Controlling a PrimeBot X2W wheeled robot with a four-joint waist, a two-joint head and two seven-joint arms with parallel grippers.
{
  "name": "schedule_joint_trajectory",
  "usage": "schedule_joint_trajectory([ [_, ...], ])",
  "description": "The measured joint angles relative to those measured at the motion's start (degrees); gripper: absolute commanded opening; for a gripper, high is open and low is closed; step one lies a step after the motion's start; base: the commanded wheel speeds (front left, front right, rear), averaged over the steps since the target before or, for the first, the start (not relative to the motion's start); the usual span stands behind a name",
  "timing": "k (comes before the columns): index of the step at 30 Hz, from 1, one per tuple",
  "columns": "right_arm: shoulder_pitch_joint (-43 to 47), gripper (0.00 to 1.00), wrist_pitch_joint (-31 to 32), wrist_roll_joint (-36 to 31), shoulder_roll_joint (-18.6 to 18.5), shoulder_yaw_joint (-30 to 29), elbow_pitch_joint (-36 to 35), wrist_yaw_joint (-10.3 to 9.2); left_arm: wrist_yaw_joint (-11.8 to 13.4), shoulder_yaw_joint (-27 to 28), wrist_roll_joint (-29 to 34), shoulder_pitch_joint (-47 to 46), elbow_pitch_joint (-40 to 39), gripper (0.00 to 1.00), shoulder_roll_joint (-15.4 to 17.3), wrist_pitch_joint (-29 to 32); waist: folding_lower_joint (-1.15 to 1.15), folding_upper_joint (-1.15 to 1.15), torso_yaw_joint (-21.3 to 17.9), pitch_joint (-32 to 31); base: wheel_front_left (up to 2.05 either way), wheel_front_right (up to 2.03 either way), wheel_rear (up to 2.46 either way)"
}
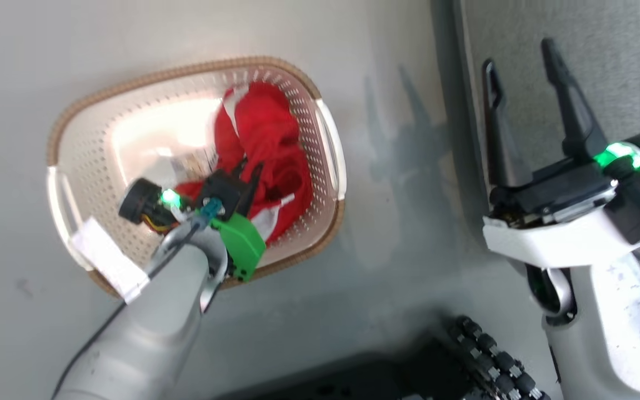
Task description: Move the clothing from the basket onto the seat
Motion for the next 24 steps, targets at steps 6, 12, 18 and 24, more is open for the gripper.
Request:
schedule_joint_trajectory([
  [6, 4.7, 1.0, 0.0, 0.5, 0.0, 1.5, 3.8, 0.0, 0.7, 3.8, 0.0, 7.5, -6.7, 0.0, -0.7, 0.0, -0.01, 0.0, 1.1, -8.6, 0.0, 0.0, 0.0],
  [12, 10.9, 1.0, 0.0, 1.3, 0.0, 2.2, 7.6, 0.0, 0.6, 8.0, 0.0, 15.1, -13.2, 0.0, -1.6, 0.0, -0.01, 0.0, 2.2, -17.9, 0.0, 0.0, 0.0],
  [18, 16.7, 1.0, 0.0, 1.7, -0.9, 4.9, 11.6, 0.0, 0.1, 10.7, 0.5, 21.4, -19.0, 0.0, -2.7, 0.0, -0.01, 0.0, 3.0, -27.6, 0.0, 0.0, 0.0],
  [24, 22.2, 1.0, 0.0, 2.4, -2.0, 5.9, 13.3, 0.0, -0.3, 12.1, 1.5, 25.6, -26.0, 0.0, -3.4, 0.0, -0.01, 0.0, 3.7, -37.2, 0.0, 0.0, 0.0],
])
